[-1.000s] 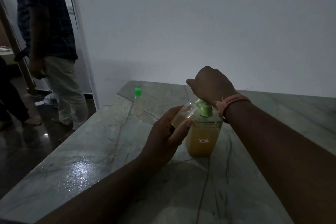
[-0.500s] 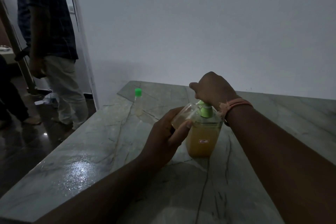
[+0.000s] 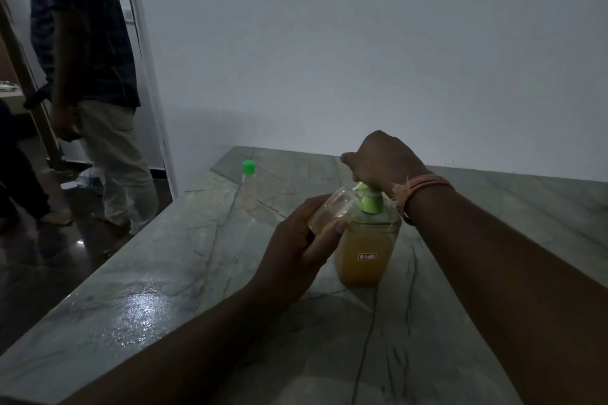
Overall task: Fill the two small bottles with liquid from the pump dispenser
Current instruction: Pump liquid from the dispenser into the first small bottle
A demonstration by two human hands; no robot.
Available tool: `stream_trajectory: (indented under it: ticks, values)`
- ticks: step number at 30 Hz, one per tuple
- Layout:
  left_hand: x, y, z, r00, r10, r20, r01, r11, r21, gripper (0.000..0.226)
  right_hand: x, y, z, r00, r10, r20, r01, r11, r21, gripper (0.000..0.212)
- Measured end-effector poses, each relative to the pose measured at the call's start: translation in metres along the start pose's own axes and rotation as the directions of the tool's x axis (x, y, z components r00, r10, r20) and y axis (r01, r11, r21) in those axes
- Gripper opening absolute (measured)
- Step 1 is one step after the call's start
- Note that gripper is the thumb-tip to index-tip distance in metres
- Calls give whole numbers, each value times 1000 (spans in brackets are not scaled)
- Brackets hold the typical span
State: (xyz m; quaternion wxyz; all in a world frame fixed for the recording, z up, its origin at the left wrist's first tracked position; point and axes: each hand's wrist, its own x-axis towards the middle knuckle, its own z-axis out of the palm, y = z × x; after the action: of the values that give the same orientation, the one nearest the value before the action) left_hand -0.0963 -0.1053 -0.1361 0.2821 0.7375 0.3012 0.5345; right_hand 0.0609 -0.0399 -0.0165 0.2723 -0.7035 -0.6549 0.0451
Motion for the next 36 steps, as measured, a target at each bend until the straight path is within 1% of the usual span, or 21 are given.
stream_trajectory:
  ticks: [2,4,6,10,13,16,17,19,21,24,26,28,32,34,36]
  values:
    - [-1,1,-1,1000,11,5,-11,1000,-1,32,-3,-3,-3,1000,-12,-12,12,998,-64,28]
    - [-1,5,-1,1000,13,12,-12,1000,-6,32,-2,-8,-6,999,-40,5,41,995,-93,29]
    - [-1,6,-1,1000,3,15,-3,1000,-12,32,0,-10,-7,998,-57,33,60,996,-70,31]
    - [1,2,0,1000,4,0,-4,1000,20,28,3,0,1,1000,-31,-4,31,999,22,32]
    - [0,3,0,1000,-10,-7,10,1000,14,25,2,2,2,999,-30,-11,29,999,-20,30]
    - [0,5,0,1000,1,-10,0,1000,19,26,1,-1,-1,998,-57,-36,53,995,-87,35]
    - [1,5,-1,1000,7,-15,-7,1000,25,26,2,-1,-2,997,-64,-31,61,995,-83,37]
    - [1,7,-1,1000,5,-26,-4,1000,22,30,6,-1,-7,998,-55,5,55,998,-8,43]
    - [2,10,-2,1000,0,-31,0,1000,0,35,8,-1,-14,999,-32,26,30,996,87,48]
    - [3,13,-2,999,-7,-39,7,1000,-23,41,6,0,-23,1000,17,14,-19,983,183,50]
    - [5,13,-2,998,-33,-50,31,999,-33,45,5,0,-24,998,45,33,-51,981,187,49]
    - [5,13,-2,997,-47,-58,44,998,-52,48,8,0,-18,996,65,60,-73,986,152,45]
    - [6,14,-2,996,-59,-72,50,990,-129,54,11,-3,-5,992,117,54,-122,987,105,50]
    - [6,15,-2,994,-78,-82,63,982,-176,54,11,-3,-2,991,112,70,-119,987,107,51]
    - [6,17,-2,991,-96,-89,75,973,-219,53,9,-4,-3,995,71,67,-78,991,111,51]
